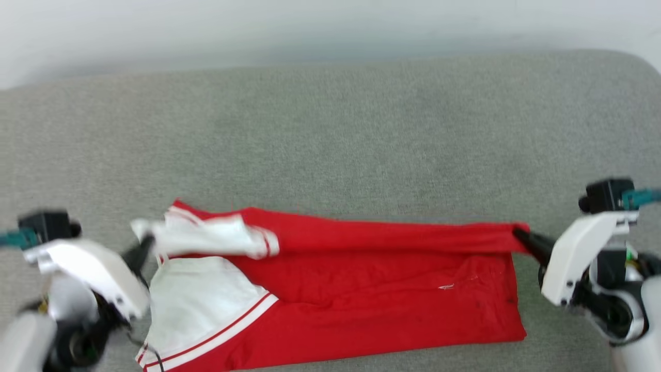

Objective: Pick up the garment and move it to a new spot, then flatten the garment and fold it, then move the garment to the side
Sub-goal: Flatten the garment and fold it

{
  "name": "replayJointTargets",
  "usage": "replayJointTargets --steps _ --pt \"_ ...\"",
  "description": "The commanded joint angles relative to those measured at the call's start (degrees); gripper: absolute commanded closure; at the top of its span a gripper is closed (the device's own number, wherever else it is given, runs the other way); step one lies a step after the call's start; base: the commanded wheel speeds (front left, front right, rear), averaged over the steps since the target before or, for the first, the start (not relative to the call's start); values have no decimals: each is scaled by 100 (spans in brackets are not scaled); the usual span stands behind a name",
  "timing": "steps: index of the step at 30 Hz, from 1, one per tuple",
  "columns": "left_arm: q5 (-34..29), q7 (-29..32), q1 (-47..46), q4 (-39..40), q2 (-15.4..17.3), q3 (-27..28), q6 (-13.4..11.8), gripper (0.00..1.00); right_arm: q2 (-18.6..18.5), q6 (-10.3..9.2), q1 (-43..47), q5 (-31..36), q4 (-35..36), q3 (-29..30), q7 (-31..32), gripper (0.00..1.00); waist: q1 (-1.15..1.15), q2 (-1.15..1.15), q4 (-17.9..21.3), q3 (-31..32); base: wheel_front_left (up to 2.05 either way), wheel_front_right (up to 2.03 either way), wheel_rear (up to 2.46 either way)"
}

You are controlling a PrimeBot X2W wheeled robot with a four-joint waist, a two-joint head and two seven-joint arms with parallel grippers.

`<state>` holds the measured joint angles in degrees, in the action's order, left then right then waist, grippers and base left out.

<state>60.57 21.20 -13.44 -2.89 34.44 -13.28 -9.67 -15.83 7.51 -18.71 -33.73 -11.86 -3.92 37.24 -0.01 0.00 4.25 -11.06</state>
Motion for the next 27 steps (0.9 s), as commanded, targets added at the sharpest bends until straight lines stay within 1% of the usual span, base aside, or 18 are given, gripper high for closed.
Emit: replayJointTargets --steps 1,3,8,9,10,11,12,14,17,19,22,25,27 --pt "73 -55 330 116 -66 -5 -56 100 71 -3 235 -24 12 93 -73 100 1 0 -55 157 0 0 0" --pt "100 -59 697 206 -83 -47 -113 100 127 -4 475 -18 -23 185 -104 100 1 0 -63 214 0 0 0" --pt "259 -113 1346 231 -302 -142 -216 100 278 -3 871 -14 -167 237 -261 100 1 0 -57 313 0 0 0" --pt "293 -113 1427 183 -357 -169 -230 100 305 -3 937 -34 -216 231 -293 80 1 0 -49 323 0 0 0" --pt "333 -93 1496 129 -410 -200 -233 93 301 -3 996 5 -257 219 -344 54 1 0 -46 330 0 0 0" --pt "347 -107 1532 56 -451 -217 -218 52 305 -3 1044 38 -289 190 -410 0 1 0 -48 335 0 0 0" --pt "338 -160 1553 -19 -494 -230 -190 0 361 -3 1094 -11 -346 162 -459 0 1 0 -47 342 0 0 0" --pt "267 -294 1579 -153 -564 -260 -147 0 353 -3 1174 51 -433 100 -601 0 1 0 -47 369 0 0 0" --pt "72 -720 1526 -268 -694 -223 -143 0 378 -3 1281 102 -454 58 -952 0 1 0 -57 436 0 0 0" --pt "-96 -1045 1473 -285 -764 -212 -131 0 385 -3 1366 116 -373 44 -1182 0 1 0 -56 499 0 0 0" --pt "-343 -1573 1395 -193 -888 -141 -182 0 332 -3 1468 158 -106 58 -1437 0 1 0 -46 605 0 0 0" --pt "-598 -1954 1329 48 -927 -142 -230 0 249 -4 1567 143 253 189 -1480 0 1 0 -29 692 0 0 0" --pt "-793 -2123 1276 229 -922 -196 -240 0 207 -3 1619 137 451 357 -1349 0 1 0 -25 734 0 0 0"
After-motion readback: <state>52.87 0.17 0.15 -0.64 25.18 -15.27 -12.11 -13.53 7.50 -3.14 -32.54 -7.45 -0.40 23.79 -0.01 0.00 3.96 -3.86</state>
